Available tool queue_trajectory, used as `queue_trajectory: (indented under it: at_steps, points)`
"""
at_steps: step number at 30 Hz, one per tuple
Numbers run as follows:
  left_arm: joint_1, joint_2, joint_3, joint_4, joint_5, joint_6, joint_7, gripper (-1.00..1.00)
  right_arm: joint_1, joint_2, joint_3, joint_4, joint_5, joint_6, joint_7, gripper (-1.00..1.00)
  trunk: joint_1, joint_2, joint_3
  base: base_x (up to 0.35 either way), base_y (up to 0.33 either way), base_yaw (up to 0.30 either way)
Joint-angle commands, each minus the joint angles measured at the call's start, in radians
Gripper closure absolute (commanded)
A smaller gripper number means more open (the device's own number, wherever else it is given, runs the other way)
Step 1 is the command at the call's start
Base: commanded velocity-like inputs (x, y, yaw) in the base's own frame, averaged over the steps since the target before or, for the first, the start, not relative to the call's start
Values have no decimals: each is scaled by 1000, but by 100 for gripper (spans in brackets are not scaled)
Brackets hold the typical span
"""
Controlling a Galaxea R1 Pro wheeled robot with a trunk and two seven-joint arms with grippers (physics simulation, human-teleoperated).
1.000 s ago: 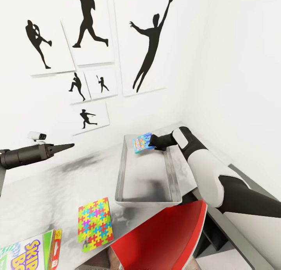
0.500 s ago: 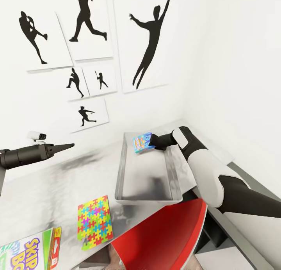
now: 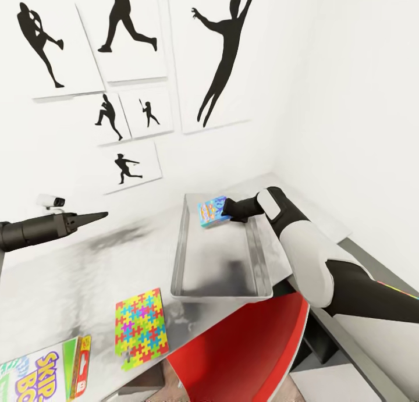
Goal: Put all the toys in the child's room - the three board games (two on the bed and one on the table), the two jigsaw puzzles on the table, and the tennis ball on the table - inside the toy box on the table in the child's room.
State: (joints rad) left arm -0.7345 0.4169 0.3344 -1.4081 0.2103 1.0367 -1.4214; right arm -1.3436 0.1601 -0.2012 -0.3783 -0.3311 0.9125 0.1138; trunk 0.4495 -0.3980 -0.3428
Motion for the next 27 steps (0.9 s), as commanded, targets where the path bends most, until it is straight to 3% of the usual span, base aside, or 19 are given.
queue_trajectory:
  at_steps: [1,27]
  points:
    - [-1,0,3,0,1,11,-3,-100,-2,1,-7,-1,10,4,6,100,1,-2,-4,0,0,0]
    - [0,3,23,0,1,11,-4,-100,-21,10,-9,-3,9,3,3,100,1,-2,-47,0,0,0]
